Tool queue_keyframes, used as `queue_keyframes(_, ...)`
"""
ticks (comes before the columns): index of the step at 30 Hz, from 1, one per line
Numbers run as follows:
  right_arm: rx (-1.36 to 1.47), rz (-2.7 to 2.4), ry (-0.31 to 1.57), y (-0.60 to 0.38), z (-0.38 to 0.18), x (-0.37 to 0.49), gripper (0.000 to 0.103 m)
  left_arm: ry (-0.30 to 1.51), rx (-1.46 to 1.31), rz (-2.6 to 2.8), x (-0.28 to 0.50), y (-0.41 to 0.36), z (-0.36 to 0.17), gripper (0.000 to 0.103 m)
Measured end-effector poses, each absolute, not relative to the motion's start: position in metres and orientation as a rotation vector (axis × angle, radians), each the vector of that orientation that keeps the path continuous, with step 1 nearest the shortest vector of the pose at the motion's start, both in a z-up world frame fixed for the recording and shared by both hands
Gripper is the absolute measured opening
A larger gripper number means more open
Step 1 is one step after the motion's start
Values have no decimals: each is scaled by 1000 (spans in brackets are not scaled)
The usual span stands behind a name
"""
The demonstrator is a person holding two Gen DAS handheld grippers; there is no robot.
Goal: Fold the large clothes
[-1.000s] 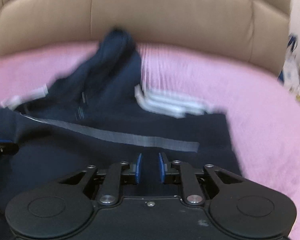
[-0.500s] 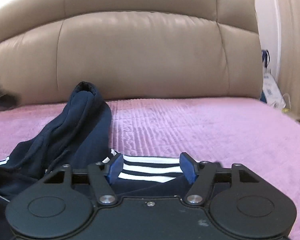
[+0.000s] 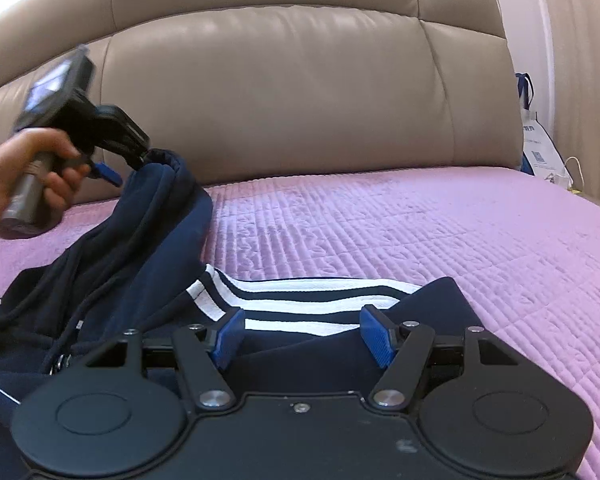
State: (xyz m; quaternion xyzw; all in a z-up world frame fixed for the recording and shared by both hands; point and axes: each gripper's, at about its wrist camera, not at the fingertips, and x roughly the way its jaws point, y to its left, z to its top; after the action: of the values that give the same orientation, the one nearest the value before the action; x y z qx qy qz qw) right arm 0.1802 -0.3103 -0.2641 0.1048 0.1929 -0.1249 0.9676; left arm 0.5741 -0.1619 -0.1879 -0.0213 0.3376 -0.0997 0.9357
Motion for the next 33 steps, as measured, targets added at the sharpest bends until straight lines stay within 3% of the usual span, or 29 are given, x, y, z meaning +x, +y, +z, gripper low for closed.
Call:
queue_keyframes(2, 214, -252, 393, -311, -264, 181, 78, 702, 9, -165, 585, -171, -197, 43)
queue_keyframes(5, 201, -250, 392, -310, -264, 180, 78, 737, 19, -178, 596, -173, -205, 13)
queue_keyframes(7, 197, -251, 391, -310, -265, 180, 78, 713, 29, -202, 592, -174, -199, 7)
queue_keyframes(11, 189, -250, 400, -310, -264, 181, 78, 576, -11, -299, 549, -157, -160, 7)
queue_keyframes(20, 171, -253, 517, -308, -252, 195, 77, 316, -59, -503, 369, -97, -46, 6)
queue_keyframes(22, 211, -222, 546, -307, -227, 183, 73, 313, -63, -540, 340, -89, -36, 7)
queue_keyframes(29, 274, 60, 241, -263, -87, 87, 73, 319, -46, -615, 256, -80, -27, 7)
queue_keyframes(33, 225, 128, 223, -237, -59, 97, 73, 325, -46, -656, 214, -81, -20, 7)
